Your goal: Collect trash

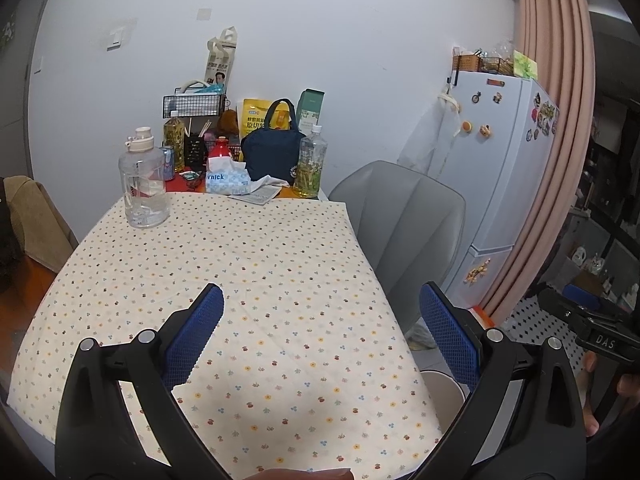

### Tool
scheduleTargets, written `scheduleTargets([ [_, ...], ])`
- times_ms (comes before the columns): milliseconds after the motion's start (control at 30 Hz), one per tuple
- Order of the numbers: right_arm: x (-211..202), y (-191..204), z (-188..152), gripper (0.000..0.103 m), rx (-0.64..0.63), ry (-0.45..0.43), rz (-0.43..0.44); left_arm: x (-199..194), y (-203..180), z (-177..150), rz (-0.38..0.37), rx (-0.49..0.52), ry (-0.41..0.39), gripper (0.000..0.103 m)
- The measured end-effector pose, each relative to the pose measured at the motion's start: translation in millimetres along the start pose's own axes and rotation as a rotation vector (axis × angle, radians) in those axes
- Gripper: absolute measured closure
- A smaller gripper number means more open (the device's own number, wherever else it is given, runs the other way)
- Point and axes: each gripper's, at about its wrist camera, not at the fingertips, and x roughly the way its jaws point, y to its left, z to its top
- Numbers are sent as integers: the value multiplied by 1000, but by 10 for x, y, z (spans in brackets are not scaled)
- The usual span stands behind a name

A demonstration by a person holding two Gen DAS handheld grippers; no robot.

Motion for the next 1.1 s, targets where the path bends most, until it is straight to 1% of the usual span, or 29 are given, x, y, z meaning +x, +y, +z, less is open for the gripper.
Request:
scheduleTargets([
  [633,18,-5,-38,8,6,4,3,-16,-56,-7,8,16,0,6],
  [767,22,-18,-44,8,19,9,25,-16,-60,-12,8,16,0,6],
  [1100,12,12,-47,8,14,7,21,-15,-63,-13,13,17,-1,6],
])
